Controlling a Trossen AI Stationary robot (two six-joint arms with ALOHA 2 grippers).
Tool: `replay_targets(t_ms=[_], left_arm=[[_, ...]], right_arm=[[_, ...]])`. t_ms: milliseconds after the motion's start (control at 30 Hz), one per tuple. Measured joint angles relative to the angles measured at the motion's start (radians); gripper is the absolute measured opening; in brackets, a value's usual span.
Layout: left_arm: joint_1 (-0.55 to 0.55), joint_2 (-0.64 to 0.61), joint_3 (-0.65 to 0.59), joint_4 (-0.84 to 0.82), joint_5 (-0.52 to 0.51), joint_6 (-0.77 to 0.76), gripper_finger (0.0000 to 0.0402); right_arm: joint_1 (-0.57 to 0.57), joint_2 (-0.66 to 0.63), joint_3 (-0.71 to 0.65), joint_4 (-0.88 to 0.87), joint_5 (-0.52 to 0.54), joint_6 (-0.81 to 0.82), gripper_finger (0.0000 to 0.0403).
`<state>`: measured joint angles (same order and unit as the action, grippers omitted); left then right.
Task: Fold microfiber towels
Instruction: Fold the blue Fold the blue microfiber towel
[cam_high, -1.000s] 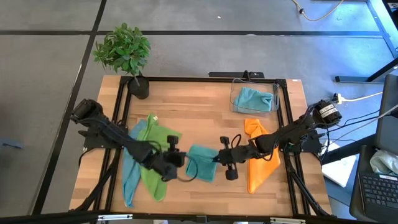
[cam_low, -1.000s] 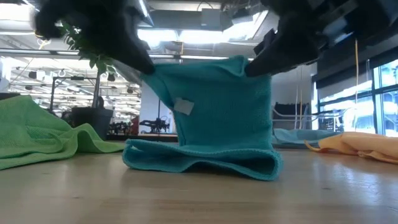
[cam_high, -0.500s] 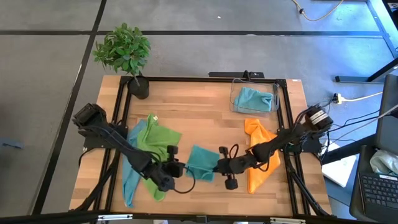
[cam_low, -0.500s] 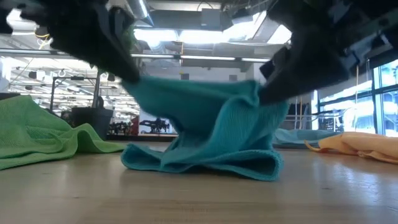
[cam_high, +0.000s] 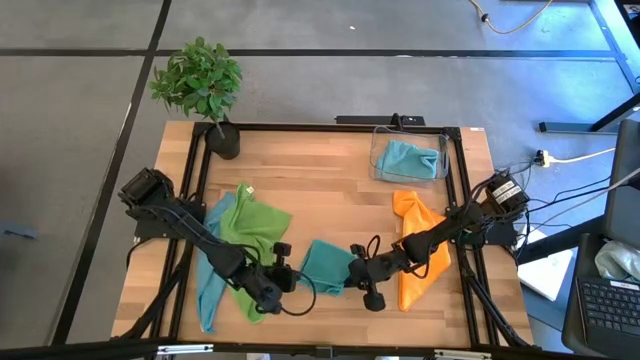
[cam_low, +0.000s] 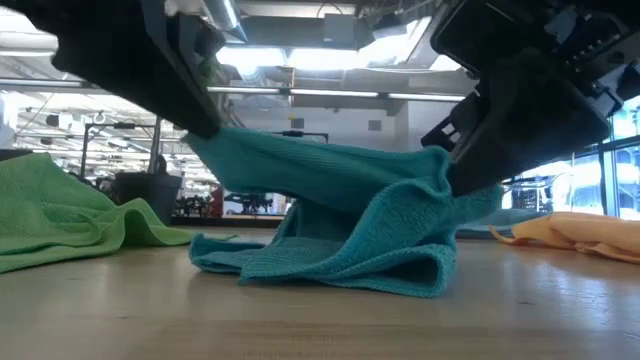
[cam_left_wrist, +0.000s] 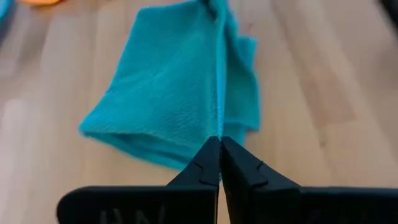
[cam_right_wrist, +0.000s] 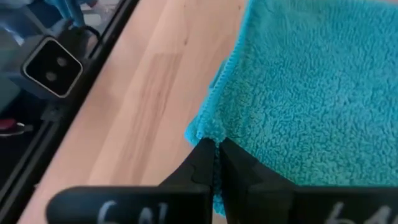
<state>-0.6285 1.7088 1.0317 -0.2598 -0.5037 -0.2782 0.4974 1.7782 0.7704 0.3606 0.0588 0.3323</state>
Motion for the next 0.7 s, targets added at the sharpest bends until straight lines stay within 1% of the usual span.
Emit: replay_targets(t_ms=[67,167,333,500,700], left_arm=[[0.0,0.0,0.0,0.028,0.01,0.0,0.0003],[0.001,0.0,0.0,0.061,0.044,0.002,0.0004],[0.021,0.0,0.0,0.161,0.083,0.058,0.0007],[0.061,0.011,0.0,0.246,0.153,0.087,0.0028],[0.09,0.086,0.0,0.252,0.252,0.077,0.006]], right_arm=[[0.0,0.0,-0.001,-0.002,0.006,-0.015,0.0014],[0.0,0.0,-0.001,0.001,0.042,-0.03,0.0014],[0.0,-0.002,-0.001,0.009,0.047,-0.061,0.0014],[-0.002,-0.027,-0.001,-0.002,0.05,-0.103,0.0014],[-0.004,-0.056,-0.001,-0.038,0.053,-0.105,0.0014]])
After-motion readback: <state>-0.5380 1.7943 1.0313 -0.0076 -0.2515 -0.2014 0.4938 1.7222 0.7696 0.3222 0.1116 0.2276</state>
